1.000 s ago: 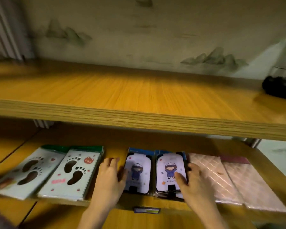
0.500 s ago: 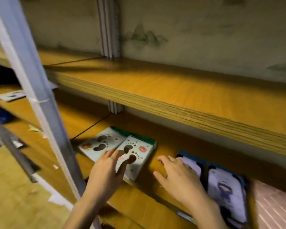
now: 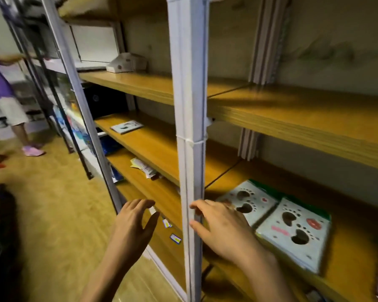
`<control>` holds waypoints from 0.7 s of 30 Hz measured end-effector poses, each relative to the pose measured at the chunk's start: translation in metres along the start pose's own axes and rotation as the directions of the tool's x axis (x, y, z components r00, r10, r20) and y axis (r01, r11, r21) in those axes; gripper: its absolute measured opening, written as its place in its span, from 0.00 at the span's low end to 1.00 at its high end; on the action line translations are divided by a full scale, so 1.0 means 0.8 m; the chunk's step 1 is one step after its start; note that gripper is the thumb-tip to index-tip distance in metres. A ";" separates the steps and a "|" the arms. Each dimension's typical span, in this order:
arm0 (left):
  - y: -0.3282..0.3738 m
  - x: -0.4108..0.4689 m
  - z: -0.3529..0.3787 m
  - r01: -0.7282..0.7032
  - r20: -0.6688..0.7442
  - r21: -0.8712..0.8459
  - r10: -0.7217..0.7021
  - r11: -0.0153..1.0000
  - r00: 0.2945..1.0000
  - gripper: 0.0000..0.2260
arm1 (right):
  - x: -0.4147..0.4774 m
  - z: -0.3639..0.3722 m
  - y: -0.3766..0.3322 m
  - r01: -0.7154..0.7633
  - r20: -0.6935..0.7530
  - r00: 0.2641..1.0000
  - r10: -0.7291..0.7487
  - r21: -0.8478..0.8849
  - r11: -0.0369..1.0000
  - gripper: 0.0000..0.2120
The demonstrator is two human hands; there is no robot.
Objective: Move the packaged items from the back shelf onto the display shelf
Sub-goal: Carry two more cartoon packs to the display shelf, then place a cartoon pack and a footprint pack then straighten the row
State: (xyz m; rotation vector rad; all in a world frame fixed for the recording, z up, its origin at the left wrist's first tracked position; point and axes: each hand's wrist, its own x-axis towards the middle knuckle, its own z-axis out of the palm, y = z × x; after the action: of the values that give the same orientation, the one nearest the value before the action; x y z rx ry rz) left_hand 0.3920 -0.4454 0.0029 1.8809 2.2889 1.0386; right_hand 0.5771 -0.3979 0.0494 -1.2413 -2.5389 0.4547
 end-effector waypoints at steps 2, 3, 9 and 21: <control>-0.047 0.016 -0.016 -0.018 0.017 0.016 0.017 1.000 1.000 0.10 | 0.032 0.021 -0.031 -0.006 -0.006 1.000 0.006 0.034 0.999 0.18; -0.069 0.024 -0.025 -0.020 0.018 0.026 0.019 0.999 1.000 0.11 | 0.048 0.031 -0.045 -0.004 -0.008 1.000 0.005 0.043 0.999 0.18; -0.178 0.075 -0.075 -0.054 -0.007 0.071 0.054 0.996 0.998 0.12 | 0.152 0.085 -0.116 -0.023 -0.005 1.000 0.024 0.094 0.995 0.18; -0.312 0.199 -0.111 0.011 -0.016 0.143 -0.008 0.990 1.000 0.12 | 0.335 0.138 -0.177 -0.067 0.082 0.995 0.057 0.120 0.991 0.18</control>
State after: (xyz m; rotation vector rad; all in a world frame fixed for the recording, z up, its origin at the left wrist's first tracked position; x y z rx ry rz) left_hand 0.0934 -0.3645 0.0145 1.9150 2.4401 0.9139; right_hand 0.2760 -0.2839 0.0340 -1.2832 -2.4992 0.6750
